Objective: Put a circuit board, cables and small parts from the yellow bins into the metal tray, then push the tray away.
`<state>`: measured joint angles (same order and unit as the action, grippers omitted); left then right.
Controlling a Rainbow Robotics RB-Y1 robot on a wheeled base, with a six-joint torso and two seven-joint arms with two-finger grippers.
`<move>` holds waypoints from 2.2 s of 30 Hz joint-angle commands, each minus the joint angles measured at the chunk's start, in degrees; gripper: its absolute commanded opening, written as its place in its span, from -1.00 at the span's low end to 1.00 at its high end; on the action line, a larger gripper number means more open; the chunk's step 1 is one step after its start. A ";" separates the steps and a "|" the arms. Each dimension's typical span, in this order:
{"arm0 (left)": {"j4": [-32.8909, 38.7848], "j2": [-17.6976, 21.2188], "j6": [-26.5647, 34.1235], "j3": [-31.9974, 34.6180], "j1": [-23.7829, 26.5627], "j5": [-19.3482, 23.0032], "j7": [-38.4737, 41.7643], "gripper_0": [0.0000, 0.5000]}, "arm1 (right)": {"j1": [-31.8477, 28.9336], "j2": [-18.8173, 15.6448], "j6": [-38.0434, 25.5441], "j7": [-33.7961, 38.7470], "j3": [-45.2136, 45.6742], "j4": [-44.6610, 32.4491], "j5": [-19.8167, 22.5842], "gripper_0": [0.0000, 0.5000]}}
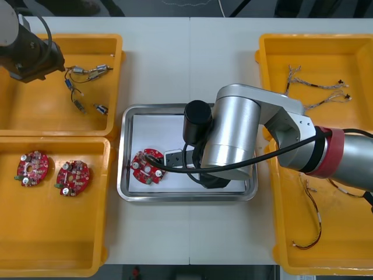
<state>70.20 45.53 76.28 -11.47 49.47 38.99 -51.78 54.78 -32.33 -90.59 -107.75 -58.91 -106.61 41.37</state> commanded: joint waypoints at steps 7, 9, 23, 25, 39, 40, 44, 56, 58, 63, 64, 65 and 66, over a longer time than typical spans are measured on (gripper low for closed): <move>-4.45 -1.24 -6.50 -5.41 2.82 -2.16 -6.67 1.00 | 1.91 0.86 3.40 -1.58 -3.49 4.13 -0.50 -1.00; -5.33 -1.68 -8.08 -6.28 2.82 -2.16 -6.67 1.00 | 2.00 0.78 3.58 -1.41 -3.76 4.13 -0.42 -1.00; -10.17 -3.70 -14.32 -9.71 2.82 -2.69 -7.29 1.00 | 1.82 0.25 2.08 -1.15 -0.50 1.76 2.92 1.00; -10.96 -4.05 -15.20 -9.80 2.82 -2.95 -7.55 1.00 | 1.29 0.25 1.38 -1.41 1.52 1.05 3.10 1.00; -12.98 -4.75 -15.90 -9.80 2.73 -4.36 -8.78 -0.99 | -4.86 4.29 -18.31 -0.88 19.80 -8.61 -0.94 1.00; -12.89 -4.75 -15.81 -9.80 2.73 -4.27 -8.87 -1.00 | -5.47 4.29 -19.41 -0.71 21.21 -9.93 -1.03 1.00; -12.01 -4.49 -14.14 -9.45 2.73 -4.54 -8.96 -1.00 | -7.76 4.29 -19.41 -0.09 26.65 -14.59 -1.12 1.00; -1.90 -1.68 1.77 -2.33 2.64 -5.77 -9.04 -1.00 | -14.70 -0.19 -19.41 1.58 42.74 -21.36 1.87 1.00; -0.15 -1.33 3.79 -1.27 2.64 -5.85 -9.22 -1.00 | -15.76 -1.25 -19.41 1.76 44.94 -21.62 2.22 1.00; 6.36 -0.36 9.85 2.33 1.50 -6.47 -9.92 -1.00 | -18.66 -3.00 -19.41 2.72 51.00 -21.62 0.64 1.00; 7.15 -0.27 10.38 2.77 1.15 -6.47 -10.01 -1.00 | -18.92 -3.18 -19.41 2.72 51.44 -21.62 0.29 1.00; 9.08 -0.10 11.43 3.38 0.45 -6.47 -10.19 -1.00 | -19.45 -3.62 -19.41 2.90 52.32 -21.62 -0.42 1.00; 10.93 0.26 12.40 4.17 -0.34 -6.47 -10.27 -1.00 | -19.89 -3.88 -19.41 3.07 53.20 -21.62 -1.12 1.00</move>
<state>75.19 42.50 86.37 -10.91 49.77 33.22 -55.28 36.52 -34.00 -109.85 -106.91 -9.25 -126.33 42.09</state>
